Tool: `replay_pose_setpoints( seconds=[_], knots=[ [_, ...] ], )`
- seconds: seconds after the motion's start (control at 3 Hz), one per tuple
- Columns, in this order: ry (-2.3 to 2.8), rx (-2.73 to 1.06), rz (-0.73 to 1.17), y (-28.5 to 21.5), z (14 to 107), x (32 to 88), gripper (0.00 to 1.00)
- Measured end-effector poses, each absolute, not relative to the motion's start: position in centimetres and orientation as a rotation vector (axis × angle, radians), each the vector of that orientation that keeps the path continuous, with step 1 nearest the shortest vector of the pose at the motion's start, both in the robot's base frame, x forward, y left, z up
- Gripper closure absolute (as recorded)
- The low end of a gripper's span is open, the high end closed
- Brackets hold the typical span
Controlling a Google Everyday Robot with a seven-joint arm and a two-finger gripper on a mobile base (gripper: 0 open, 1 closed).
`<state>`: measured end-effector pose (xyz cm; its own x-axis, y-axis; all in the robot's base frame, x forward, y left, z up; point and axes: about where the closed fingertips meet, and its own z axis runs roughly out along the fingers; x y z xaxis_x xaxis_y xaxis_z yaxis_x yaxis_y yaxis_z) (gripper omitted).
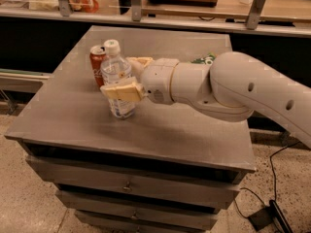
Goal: Knock blue plastic bottle over
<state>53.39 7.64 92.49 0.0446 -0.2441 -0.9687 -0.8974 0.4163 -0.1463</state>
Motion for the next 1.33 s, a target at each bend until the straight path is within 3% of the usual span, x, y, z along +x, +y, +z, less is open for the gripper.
replay_pose_setpoints(
  seconds=[0.67, 1.0, 1.33],
  knots=[
    [1.488, -1.149, 0.576, 7.9, 95.2, 53.0, 0.85],
    [1.53, -1.232, 0.46, 5.2, 97.3, 53.2, 1.0],
    [1.525, -1.435, 0.311, 2.5, 98.1, 52.9, 1.0]
  ],
)
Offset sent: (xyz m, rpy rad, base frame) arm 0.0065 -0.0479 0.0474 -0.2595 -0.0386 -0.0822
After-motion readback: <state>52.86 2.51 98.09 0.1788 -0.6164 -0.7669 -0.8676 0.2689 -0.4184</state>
